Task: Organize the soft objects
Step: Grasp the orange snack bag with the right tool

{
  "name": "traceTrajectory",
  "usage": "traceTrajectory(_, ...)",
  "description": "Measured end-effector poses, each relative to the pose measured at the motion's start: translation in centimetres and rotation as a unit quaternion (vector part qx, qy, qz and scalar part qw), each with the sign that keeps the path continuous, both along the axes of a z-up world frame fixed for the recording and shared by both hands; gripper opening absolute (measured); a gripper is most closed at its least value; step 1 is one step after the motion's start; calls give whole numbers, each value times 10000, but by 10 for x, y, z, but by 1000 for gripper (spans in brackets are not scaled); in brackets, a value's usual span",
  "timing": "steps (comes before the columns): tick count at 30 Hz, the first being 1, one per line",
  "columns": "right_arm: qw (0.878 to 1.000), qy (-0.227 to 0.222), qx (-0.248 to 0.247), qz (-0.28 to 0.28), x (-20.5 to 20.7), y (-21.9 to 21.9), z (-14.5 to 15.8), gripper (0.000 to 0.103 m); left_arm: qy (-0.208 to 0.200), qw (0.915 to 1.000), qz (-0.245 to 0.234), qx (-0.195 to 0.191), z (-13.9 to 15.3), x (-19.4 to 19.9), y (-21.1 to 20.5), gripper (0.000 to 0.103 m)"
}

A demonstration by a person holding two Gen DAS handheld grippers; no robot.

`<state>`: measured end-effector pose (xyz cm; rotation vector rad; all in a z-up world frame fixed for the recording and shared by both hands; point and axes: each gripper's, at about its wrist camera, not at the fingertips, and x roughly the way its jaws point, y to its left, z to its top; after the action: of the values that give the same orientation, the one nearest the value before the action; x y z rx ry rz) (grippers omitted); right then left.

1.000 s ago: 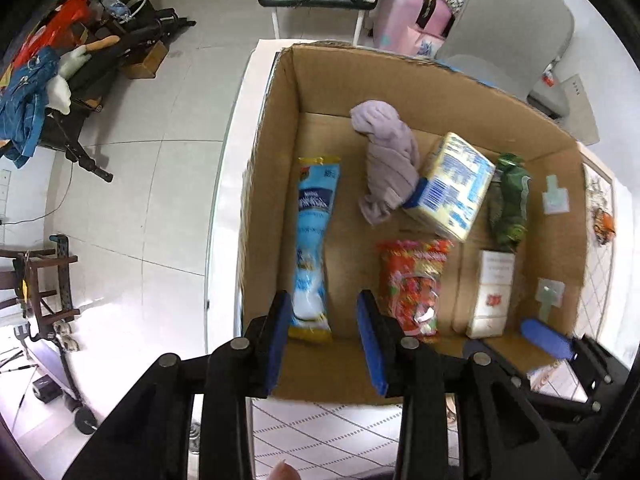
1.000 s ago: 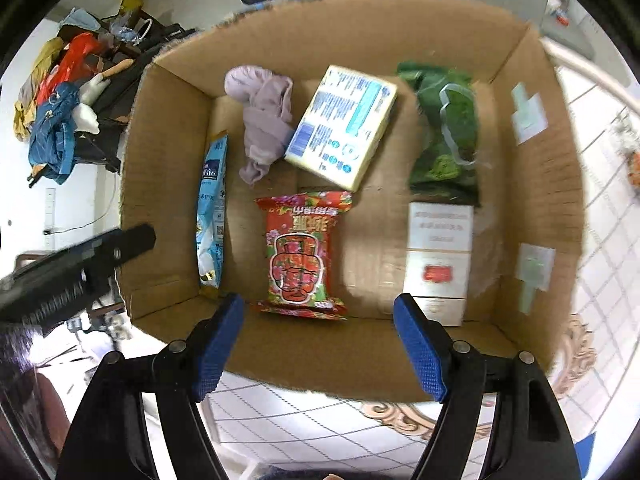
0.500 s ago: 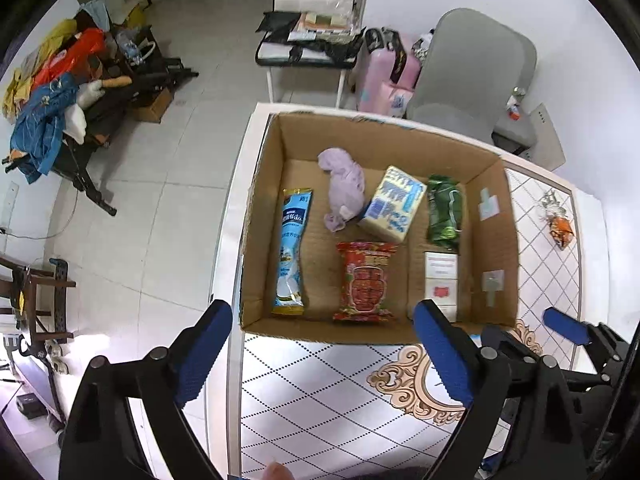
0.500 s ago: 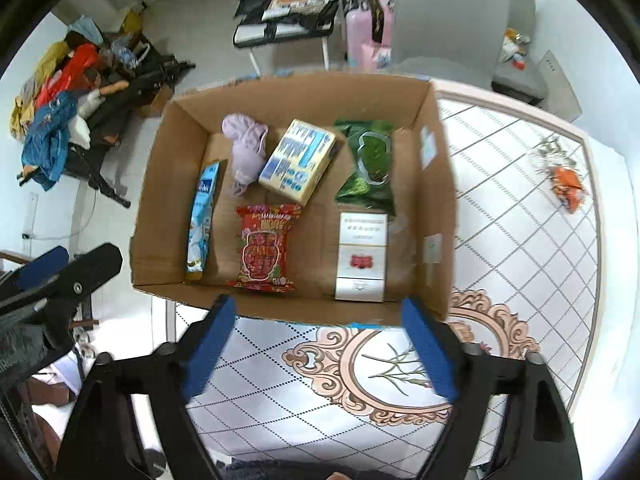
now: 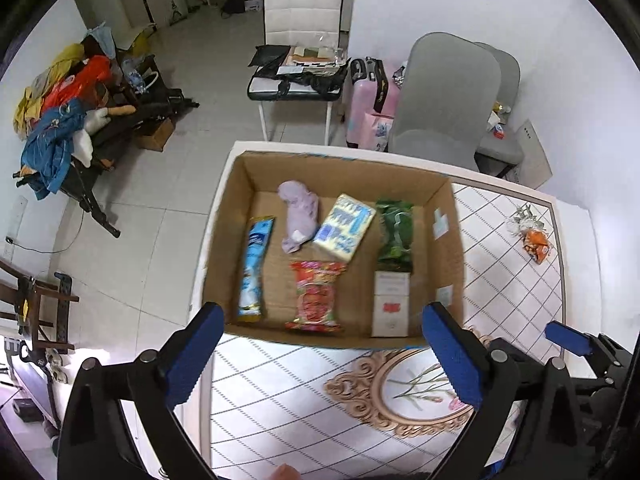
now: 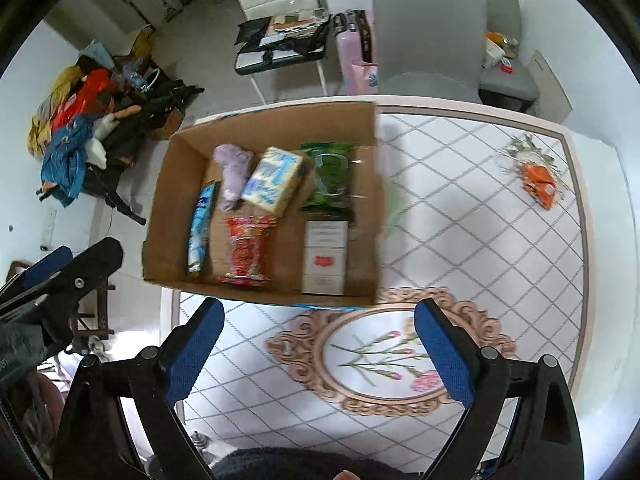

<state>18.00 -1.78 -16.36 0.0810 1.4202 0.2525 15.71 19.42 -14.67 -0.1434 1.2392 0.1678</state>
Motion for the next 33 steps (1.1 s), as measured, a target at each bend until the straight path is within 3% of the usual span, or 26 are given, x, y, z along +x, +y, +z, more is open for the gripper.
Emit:
traceTrajectory(3,9993,55,-269,-237,23,-49,-7,98,-53,9998,80,178,-4,16,-28,101)
traceTrajectory(7,9957,157,-711,-568,60,-114,-28,98,-27,9969,125,780,-27,48,-76,101)
traceTrajectory(12,9856,598,-1092,-1141,116,-202,-91,98,200,9931,259,1122,-71,87,-127,101)
traceTrajectory(18,9729,1124,-841,-1836,167,-278,-168,98,566,9888,307,1345,-119,130,-170,101)
traceTrajectory(28,9609,1609,-262,-2236,215,-315,-254,97,883,9850,198,1472,-160,170,-198,101)
traceTrajectory(33,9612,1632,-549,-2156,220,-312,-263,64,945,9842,153,1491,-166,176,-203,101)
